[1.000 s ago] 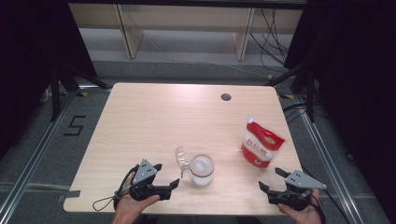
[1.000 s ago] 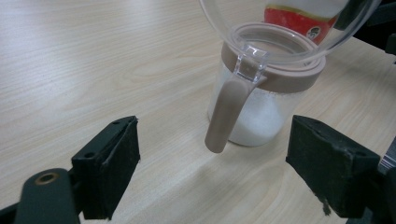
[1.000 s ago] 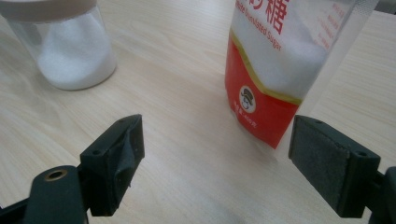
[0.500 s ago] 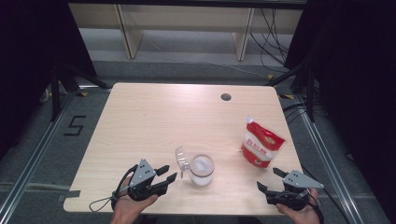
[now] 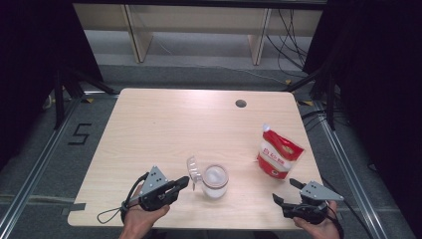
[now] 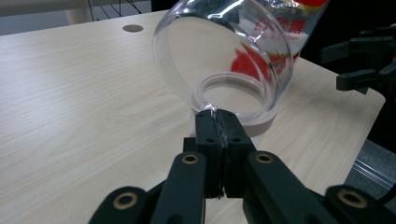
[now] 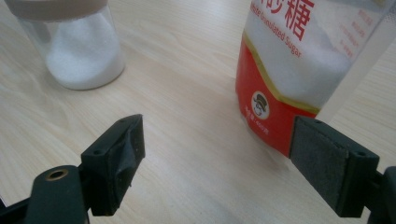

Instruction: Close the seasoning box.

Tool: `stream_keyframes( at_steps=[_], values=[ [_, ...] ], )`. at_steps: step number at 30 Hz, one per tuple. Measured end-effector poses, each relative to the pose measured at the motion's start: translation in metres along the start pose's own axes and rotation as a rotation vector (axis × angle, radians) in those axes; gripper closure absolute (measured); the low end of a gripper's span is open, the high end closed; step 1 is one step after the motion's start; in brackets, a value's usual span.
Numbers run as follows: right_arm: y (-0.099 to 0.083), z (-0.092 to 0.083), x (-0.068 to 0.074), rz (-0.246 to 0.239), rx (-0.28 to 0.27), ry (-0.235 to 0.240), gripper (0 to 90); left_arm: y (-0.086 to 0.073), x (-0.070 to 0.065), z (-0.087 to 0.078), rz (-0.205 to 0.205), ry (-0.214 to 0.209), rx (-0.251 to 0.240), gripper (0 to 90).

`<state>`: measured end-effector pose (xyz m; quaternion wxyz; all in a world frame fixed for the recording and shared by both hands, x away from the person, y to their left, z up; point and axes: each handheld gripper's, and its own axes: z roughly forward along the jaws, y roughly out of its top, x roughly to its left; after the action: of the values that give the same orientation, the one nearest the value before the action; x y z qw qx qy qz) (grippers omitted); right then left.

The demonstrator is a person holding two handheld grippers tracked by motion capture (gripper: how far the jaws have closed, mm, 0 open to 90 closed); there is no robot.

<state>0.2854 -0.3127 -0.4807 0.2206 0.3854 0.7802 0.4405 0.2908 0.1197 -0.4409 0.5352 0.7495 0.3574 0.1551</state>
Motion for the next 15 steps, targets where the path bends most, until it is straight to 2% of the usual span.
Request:
stream_keyframes(
  at_steps=[2, 5, 6, 10, 12, 13, 15],
  values=[
    [0.0006, -0.0004, -0.0009, -0.022, -0.008, -0.012, 19.4, 0.0008, 0.0001, 0.0, -0.007, -0.002, 0.001, 89.3],
    [0.0005, -0.0002, 0.0002, -0.003, 0.001, 0.0, 19.5, 0.002, -0.0007, -0.0004, -0.006, 0.005, 0.008, 89.5],
    [0.0006, 0.0002, -0.0009, -0.025, -0.008, -0.01, 19.4, 0.002, -0.0014, 0.0, -0.013, 0.004, 0.01, 89.5],
    [0.0006, 0.0, 0.0005, -0.003, 0.0, -0.004, 19.5, 0.0026, -0.0016, 0.0036, -0.004, -0.007, 0.01, 89.5],
    [0.0007, 0.0, 0.0004, -0.004, -0.001, -0.004, 19.5, 0.0028, -0.0023, 0.0043, -0.006, 0.001, 0.016, 89.5],
    [0.0007, 0.0, 0.0004, -0.004, -0.001, -0.005, 19.5, 0.0032, -0.0017, 0.0047, 0.008, 0.001, 0.02, 89.5],
    [0.0007, 0.0, 0.0004, -0.004, -0.002, -0.004, 19.5, 0.0026, -0.0027, 0.0069, -0.012, -0.002, 0.008, 89.5]
  ],
)
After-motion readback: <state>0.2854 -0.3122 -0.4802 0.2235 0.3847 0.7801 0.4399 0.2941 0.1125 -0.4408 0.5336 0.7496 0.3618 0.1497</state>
